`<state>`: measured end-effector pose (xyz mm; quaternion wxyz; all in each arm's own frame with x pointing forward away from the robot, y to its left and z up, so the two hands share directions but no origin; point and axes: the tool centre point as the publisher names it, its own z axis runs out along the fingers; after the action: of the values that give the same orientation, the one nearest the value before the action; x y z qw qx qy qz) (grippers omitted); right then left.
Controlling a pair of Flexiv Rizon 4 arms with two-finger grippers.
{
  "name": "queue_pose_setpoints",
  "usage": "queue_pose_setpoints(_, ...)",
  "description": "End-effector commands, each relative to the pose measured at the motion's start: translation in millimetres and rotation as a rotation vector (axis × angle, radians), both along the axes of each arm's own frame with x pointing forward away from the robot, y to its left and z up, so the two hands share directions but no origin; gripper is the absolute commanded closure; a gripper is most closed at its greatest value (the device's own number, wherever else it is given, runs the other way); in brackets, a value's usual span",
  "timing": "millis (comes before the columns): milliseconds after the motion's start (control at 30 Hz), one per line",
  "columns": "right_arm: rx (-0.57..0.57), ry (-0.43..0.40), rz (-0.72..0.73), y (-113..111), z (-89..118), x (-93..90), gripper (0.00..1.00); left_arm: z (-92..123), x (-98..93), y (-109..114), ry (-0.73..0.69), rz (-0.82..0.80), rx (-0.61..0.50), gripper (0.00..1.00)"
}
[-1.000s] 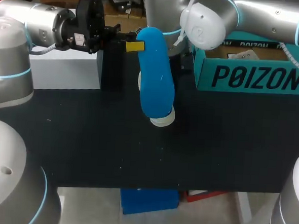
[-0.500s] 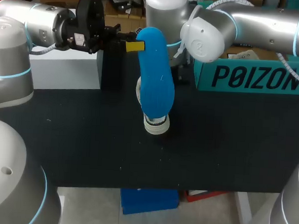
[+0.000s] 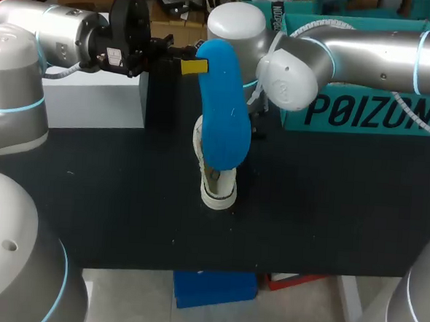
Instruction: Take the shoe out of the shoebox, open the shoe tongue, remove and reinsert the insole, then place the shoe into the shoebox
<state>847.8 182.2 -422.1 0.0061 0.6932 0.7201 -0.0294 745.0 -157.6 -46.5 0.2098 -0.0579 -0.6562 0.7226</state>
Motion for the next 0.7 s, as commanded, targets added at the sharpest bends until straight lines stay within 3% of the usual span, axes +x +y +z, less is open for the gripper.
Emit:
queue_pose_setpoints(33,0.004,-0.022,-0.001,-1.0,-4.3,-5.2,1.0,-0.8,-0.7,-1.3,-0.001,0.004,0.0,1.0)
queue_pose_setpoints(100,0.007,-0.026,0.0,-1.1,-4.5,-6.6,1.0,-0.8,-0.7,-1.3,-0.001,0.004,0.0,1.0)
queue_pose_setpoints(133,-0.006,-0.029,-0.005,-1.4,-3.7,-7.5,0.54,-0.8,-0.7,-1.3,-0.001,0.004,0.0,1.0)
queue_pose_setpoints(167,-0.004,-0.031,-0.003,-1.9,-2.5,-8.2,0.0,-0.8,-0.7,-1.3,-0.001,0.004,0.0,1.0)
queue_pose_setpoints(467,0.015,-0.071,0.003,-9.1,37.1,-10.7,0.0,-0.8,-0.7,-1.3,-0.001,0.004,0.0,1.0)
queue_pose_setpoints(700,0.114,-0.107,0.004,-28.9,72.0,-14.2,0.0,-0.8,-0.7,-1.3,-0.001,0.004,0.0,1.0)
